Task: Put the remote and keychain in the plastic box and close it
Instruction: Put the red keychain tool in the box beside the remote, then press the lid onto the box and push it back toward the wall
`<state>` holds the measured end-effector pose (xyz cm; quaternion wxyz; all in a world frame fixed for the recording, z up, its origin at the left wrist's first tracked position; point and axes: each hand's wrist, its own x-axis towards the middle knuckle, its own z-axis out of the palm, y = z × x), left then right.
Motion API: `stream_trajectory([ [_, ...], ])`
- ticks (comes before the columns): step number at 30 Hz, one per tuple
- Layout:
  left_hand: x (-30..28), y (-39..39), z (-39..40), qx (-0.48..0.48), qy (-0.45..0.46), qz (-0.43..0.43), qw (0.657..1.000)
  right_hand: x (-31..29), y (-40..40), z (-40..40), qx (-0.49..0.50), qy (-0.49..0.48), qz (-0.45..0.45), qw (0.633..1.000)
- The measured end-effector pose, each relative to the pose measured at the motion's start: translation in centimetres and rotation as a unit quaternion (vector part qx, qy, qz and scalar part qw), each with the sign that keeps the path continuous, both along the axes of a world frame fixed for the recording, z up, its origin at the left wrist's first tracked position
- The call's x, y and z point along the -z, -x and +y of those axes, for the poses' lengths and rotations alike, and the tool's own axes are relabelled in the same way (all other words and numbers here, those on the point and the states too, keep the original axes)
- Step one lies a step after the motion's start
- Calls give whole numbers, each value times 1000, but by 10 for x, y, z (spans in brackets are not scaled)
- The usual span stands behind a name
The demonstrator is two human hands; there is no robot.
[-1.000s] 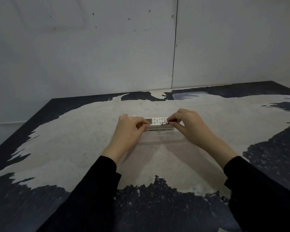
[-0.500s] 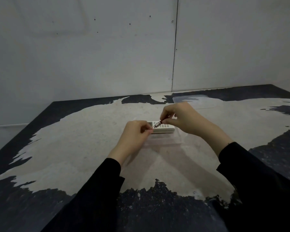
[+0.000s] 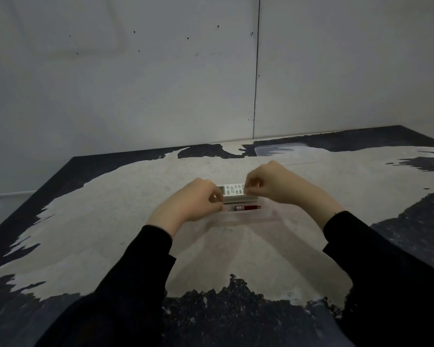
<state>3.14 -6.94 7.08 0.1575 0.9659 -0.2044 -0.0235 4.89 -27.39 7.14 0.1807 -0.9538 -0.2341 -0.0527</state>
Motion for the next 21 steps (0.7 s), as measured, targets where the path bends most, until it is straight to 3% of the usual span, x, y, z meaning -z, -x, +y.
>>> stream_trajectory([
  [4,23,11,16,-9,99,-137,986,10,-36,-31,97,-111,-87,985],
  [6,39,13,20,-37,122,-178,976,24,-62,-44,157,-69,-54,984],
  [10,56,14,23,-70,194,-116,972,52,-87,-53,225,21,41,973],
  [14,64,11,26,-62,199,-99,973,55,-81,-42,278,87,-60,955],
  [17,66,13,24,-55,226,-76,970,45,-71,-32,202,214,-111,949],
  [21,65,16,21,-63,258,-55,963,20,-50,-33,192,155,-248,937],
])
